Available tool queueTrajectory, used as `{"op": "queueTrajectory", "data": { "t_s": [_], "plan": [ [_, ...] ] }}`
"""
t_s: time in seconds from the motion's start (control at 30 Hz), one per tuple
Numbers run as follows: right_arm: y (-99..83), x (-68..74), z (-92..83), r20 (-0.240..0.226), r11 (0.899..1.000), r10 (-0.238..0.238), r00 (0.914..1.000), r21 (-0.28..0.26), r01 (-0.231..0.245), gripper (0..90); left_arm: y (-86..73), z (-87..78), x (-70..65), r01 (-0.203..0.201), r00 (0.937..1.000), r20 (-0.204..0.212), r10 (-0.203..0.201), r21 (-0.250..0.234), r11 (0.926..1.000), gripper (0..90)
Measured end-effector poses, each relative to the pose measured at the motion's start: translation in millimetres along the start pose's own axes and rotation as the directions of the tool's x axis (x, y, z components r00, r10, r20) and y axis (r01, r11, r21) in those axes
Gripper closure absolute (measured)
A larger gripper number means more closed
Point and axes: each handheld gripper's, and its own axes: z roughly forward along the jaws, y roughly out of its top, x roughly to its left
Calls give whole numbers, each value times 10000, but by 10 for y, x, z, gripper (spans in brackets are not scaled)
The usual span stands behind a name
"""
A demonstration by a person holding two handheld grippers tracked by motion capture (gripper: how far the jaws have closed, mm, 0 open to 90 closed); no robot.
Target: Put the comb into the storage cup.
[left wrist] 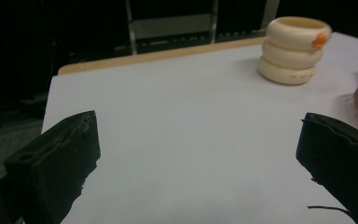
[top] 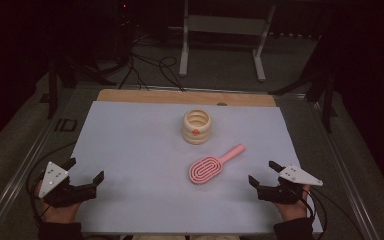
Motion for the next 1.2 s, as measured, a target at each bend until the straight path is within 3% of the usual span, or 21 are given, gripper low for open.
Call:
{"op": "queueTrajectory", "data": {
  "t_s": [0.23, 0.73, 0.93, 1.07, 1.2],
  "plan": [
    [17, 31, 7, -84, 9999, -94, 9999, 38, 94, 82, 29, -2, -65, -309, 9994, 179, 312, -165, 9994, 4],
    [69, 116, 41, -561, 9999, -59, 9984, 97, 65, 90, 22, 49, -123, -460, 9988, 156, 461, -22, 9989, 5],
    [102, 185, 78, -805, 9997, -69, 9967, 211, 86, 155, 20, 67, -144, -470, 9987, 197, 471, -14, 9989, 5],
    [113, 238, 116, -797, 9992, -105, 9968, 386, 136, 280, 19, 83, -167, -497, 9985, 231, 497, -34, 9988, 5],
    [123, 294, 171, -864, 9969, -451, 9952, 599, 504, 425, 21, 91, -183, -507, 9984, 259, 508, -34, 9987, 5]
  ]
}}
